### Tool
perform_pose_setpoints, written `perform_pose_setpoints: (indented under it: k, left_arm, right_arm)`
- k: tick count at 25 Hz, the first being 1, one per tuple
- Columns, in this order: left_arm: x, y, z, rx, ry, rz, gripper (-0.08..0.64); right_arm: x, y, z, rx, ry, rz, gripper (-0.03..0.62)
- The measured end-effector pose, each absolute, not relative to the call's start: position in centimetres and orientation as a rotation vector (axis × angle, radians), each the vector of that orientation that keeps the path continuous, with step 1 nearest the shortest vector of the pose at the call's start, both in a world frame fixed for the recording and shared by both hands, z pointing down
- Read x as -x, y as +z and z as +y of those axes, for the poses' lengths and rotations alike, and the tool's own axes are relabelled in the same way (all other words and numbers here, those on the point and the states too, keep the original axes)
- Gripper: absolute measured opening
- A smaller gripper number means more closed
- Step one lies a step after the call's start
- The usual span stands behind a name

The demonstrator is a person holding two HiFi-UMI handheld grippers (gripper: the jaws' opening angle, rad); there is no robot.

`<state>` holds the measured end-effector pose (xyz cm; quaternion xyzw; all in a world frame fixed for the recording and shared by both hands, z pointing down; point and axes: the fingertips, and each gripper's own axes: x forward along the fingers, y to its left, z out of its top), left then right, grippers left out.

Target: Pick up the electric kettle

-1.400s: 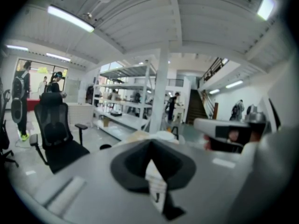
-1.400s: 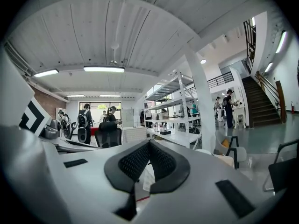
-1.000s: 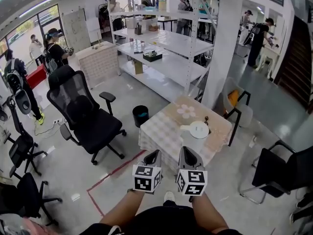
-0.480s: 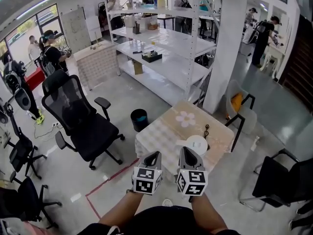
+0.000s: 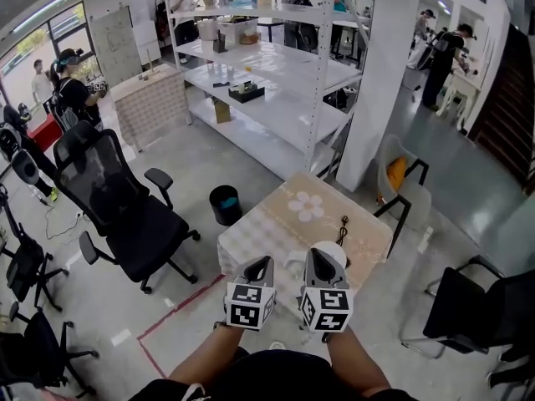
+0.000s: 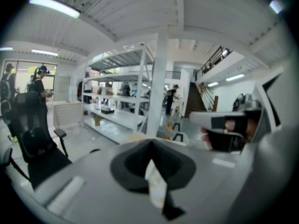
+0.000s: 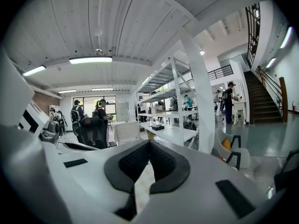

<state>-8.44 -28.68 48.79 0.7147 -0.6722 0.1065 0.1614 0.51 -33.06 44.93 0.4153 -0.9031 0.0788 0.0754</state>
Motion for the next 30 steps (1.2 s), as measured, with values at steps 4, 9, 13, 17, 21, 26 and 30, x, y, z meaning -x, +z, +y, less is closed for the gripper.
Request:
perform_pose_setpoints:
  k: [4, 9, 13, 17, 21, 26, 30]
  left_arm:
    - [8.0, 49.4, -30.5, -2.097, 0.312, -1.854, -0.002]
    - [9.3, 49.4, -32.1, -2.176, 0.340, -1.770, -0.002]
    - [11.4, 49.4, -33.2, -2.224, 0.349, -1.715, 0.000]
    - [13.2, 49.5, -33.3, -2.251, 0.331, -1.650, -0.002]
    - [14.3, 50.4, -32.8, -2.271, 0.331, -1.592, -0.002]
    - [15.4, 51.9, -32.2, -2.278, 0.335, -1.493, -0.002]
    - [15.6, 53.2, -31.3, -2.312, 0.381, -1.415, -0.002]
  right_arm:
    - [-1.4, 45.3, -34.4, -1.342, 0.243, -2.673, -0.009]
    - [-1.7, 45.8, -35.1, -1.495, 0.293, -2.615, -0.009]
    - [-0.8, 46.0, -34.8, -1.590, 0.252, -2.546, -0.009]
    - [0.1, 46.9, -33.7, -1.658, 0.298, -2.479, -0.009]
    - [1.4, 48.4, -32.1, -1.683, 0.339, -2.428, -0.009]
    - [3.6, 50.3, -30.6, -1.678, 0.348, -2.369, -0.009]
    - [3.8, 52.2, -29.4, -1.750, 0.396, -2.304, -0.009]
